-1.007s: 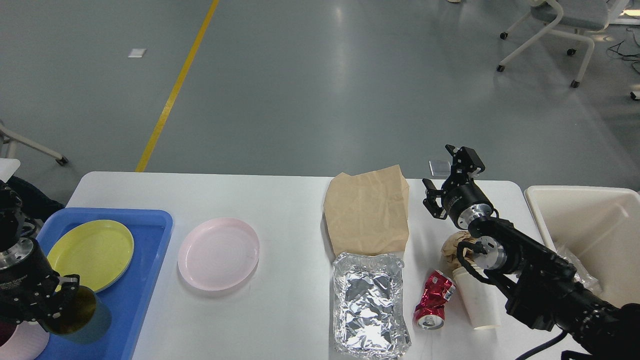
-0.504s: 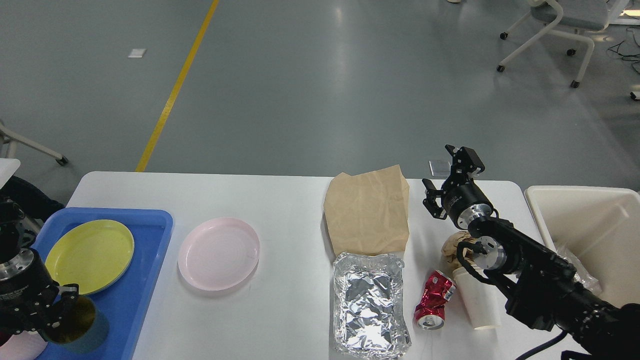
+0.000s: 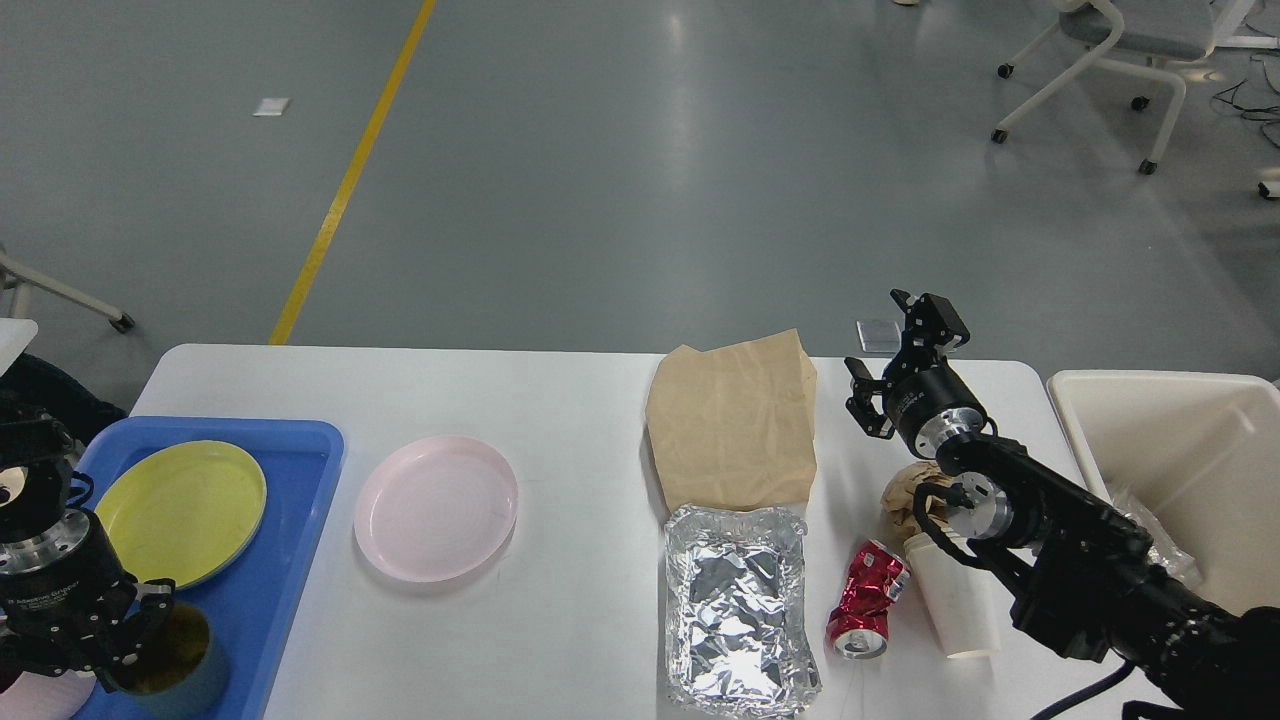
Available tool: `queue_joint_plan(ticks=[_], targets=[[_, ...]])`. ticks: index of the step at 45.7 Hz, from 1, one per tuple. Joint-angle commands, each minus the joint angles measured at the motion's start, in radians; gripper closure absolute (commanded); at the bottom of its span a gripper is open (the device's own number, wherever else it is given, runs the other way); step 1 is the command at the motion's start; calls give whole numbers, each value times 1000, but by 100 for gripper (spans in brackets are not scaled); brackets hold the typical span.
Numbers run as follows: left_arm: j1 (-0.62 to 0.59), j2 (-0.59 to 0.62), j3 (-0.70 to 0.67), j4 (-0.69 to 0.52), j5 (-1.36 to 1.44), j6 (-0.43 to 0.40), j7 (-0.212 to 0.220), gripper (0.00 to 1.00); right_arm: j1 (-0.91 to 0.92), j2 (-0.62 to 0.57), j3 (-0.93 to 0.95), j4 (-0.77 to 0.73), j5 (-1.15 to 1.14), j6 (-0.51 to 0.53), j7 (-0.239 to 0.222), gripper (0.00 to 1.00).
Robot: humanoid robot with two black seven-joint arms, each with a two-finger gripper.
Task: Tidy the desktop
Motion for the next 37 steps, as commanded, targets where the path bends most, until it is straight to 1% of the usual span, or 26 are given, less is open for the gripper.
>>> queue_joint_plan(ticks=[1, 3, 6, 10, 15, 18, 21, 27, 33, 37], targets=[[2, -1, 0, 0, 0, 0, -2, 83, 0, 0, 0, 1, 0, 1, 0, 0], [2, -1, 2, 0, 0, 0, -2, 76, 0, 0, 0, 1, 0, 1, 0, 0], [2, -1, 2, 0, 0, 0, -2, 70, 0, 0, 0, 1, 0, -1, 0, 0], [5, -1, 3, 0, -6, 0, -3, 58, 0, -1, 0, -1, 0, -1, 0, 0], [2, -3, 5, -1, -11, 0, -3, 38, 0, -1, 0, 1, 0, 1, 0, 0], [-9, -3, 14, -1, -11, 0, -5, 24, 0, 0, 0, -1, 0, 1, 0, 0], [-20, -1, 23, -4, -12, 0, -8, 15, 0, 0, 0, -1, 0, 1, 0, 0], [-84, -1, 77, -17, -14, 0, -11, 9, 0, 0, 0, -1, 0, 1, 0, 0], [-208, -9, 187, -33, -49, 0, -11, 8, 0, -1, 0, -1, 0, 1, 0, 0], [-290, -36, 243, -35, -64, 0, -13, 8, 0, -1, 0, 1, 0, 1, 0, 0]])
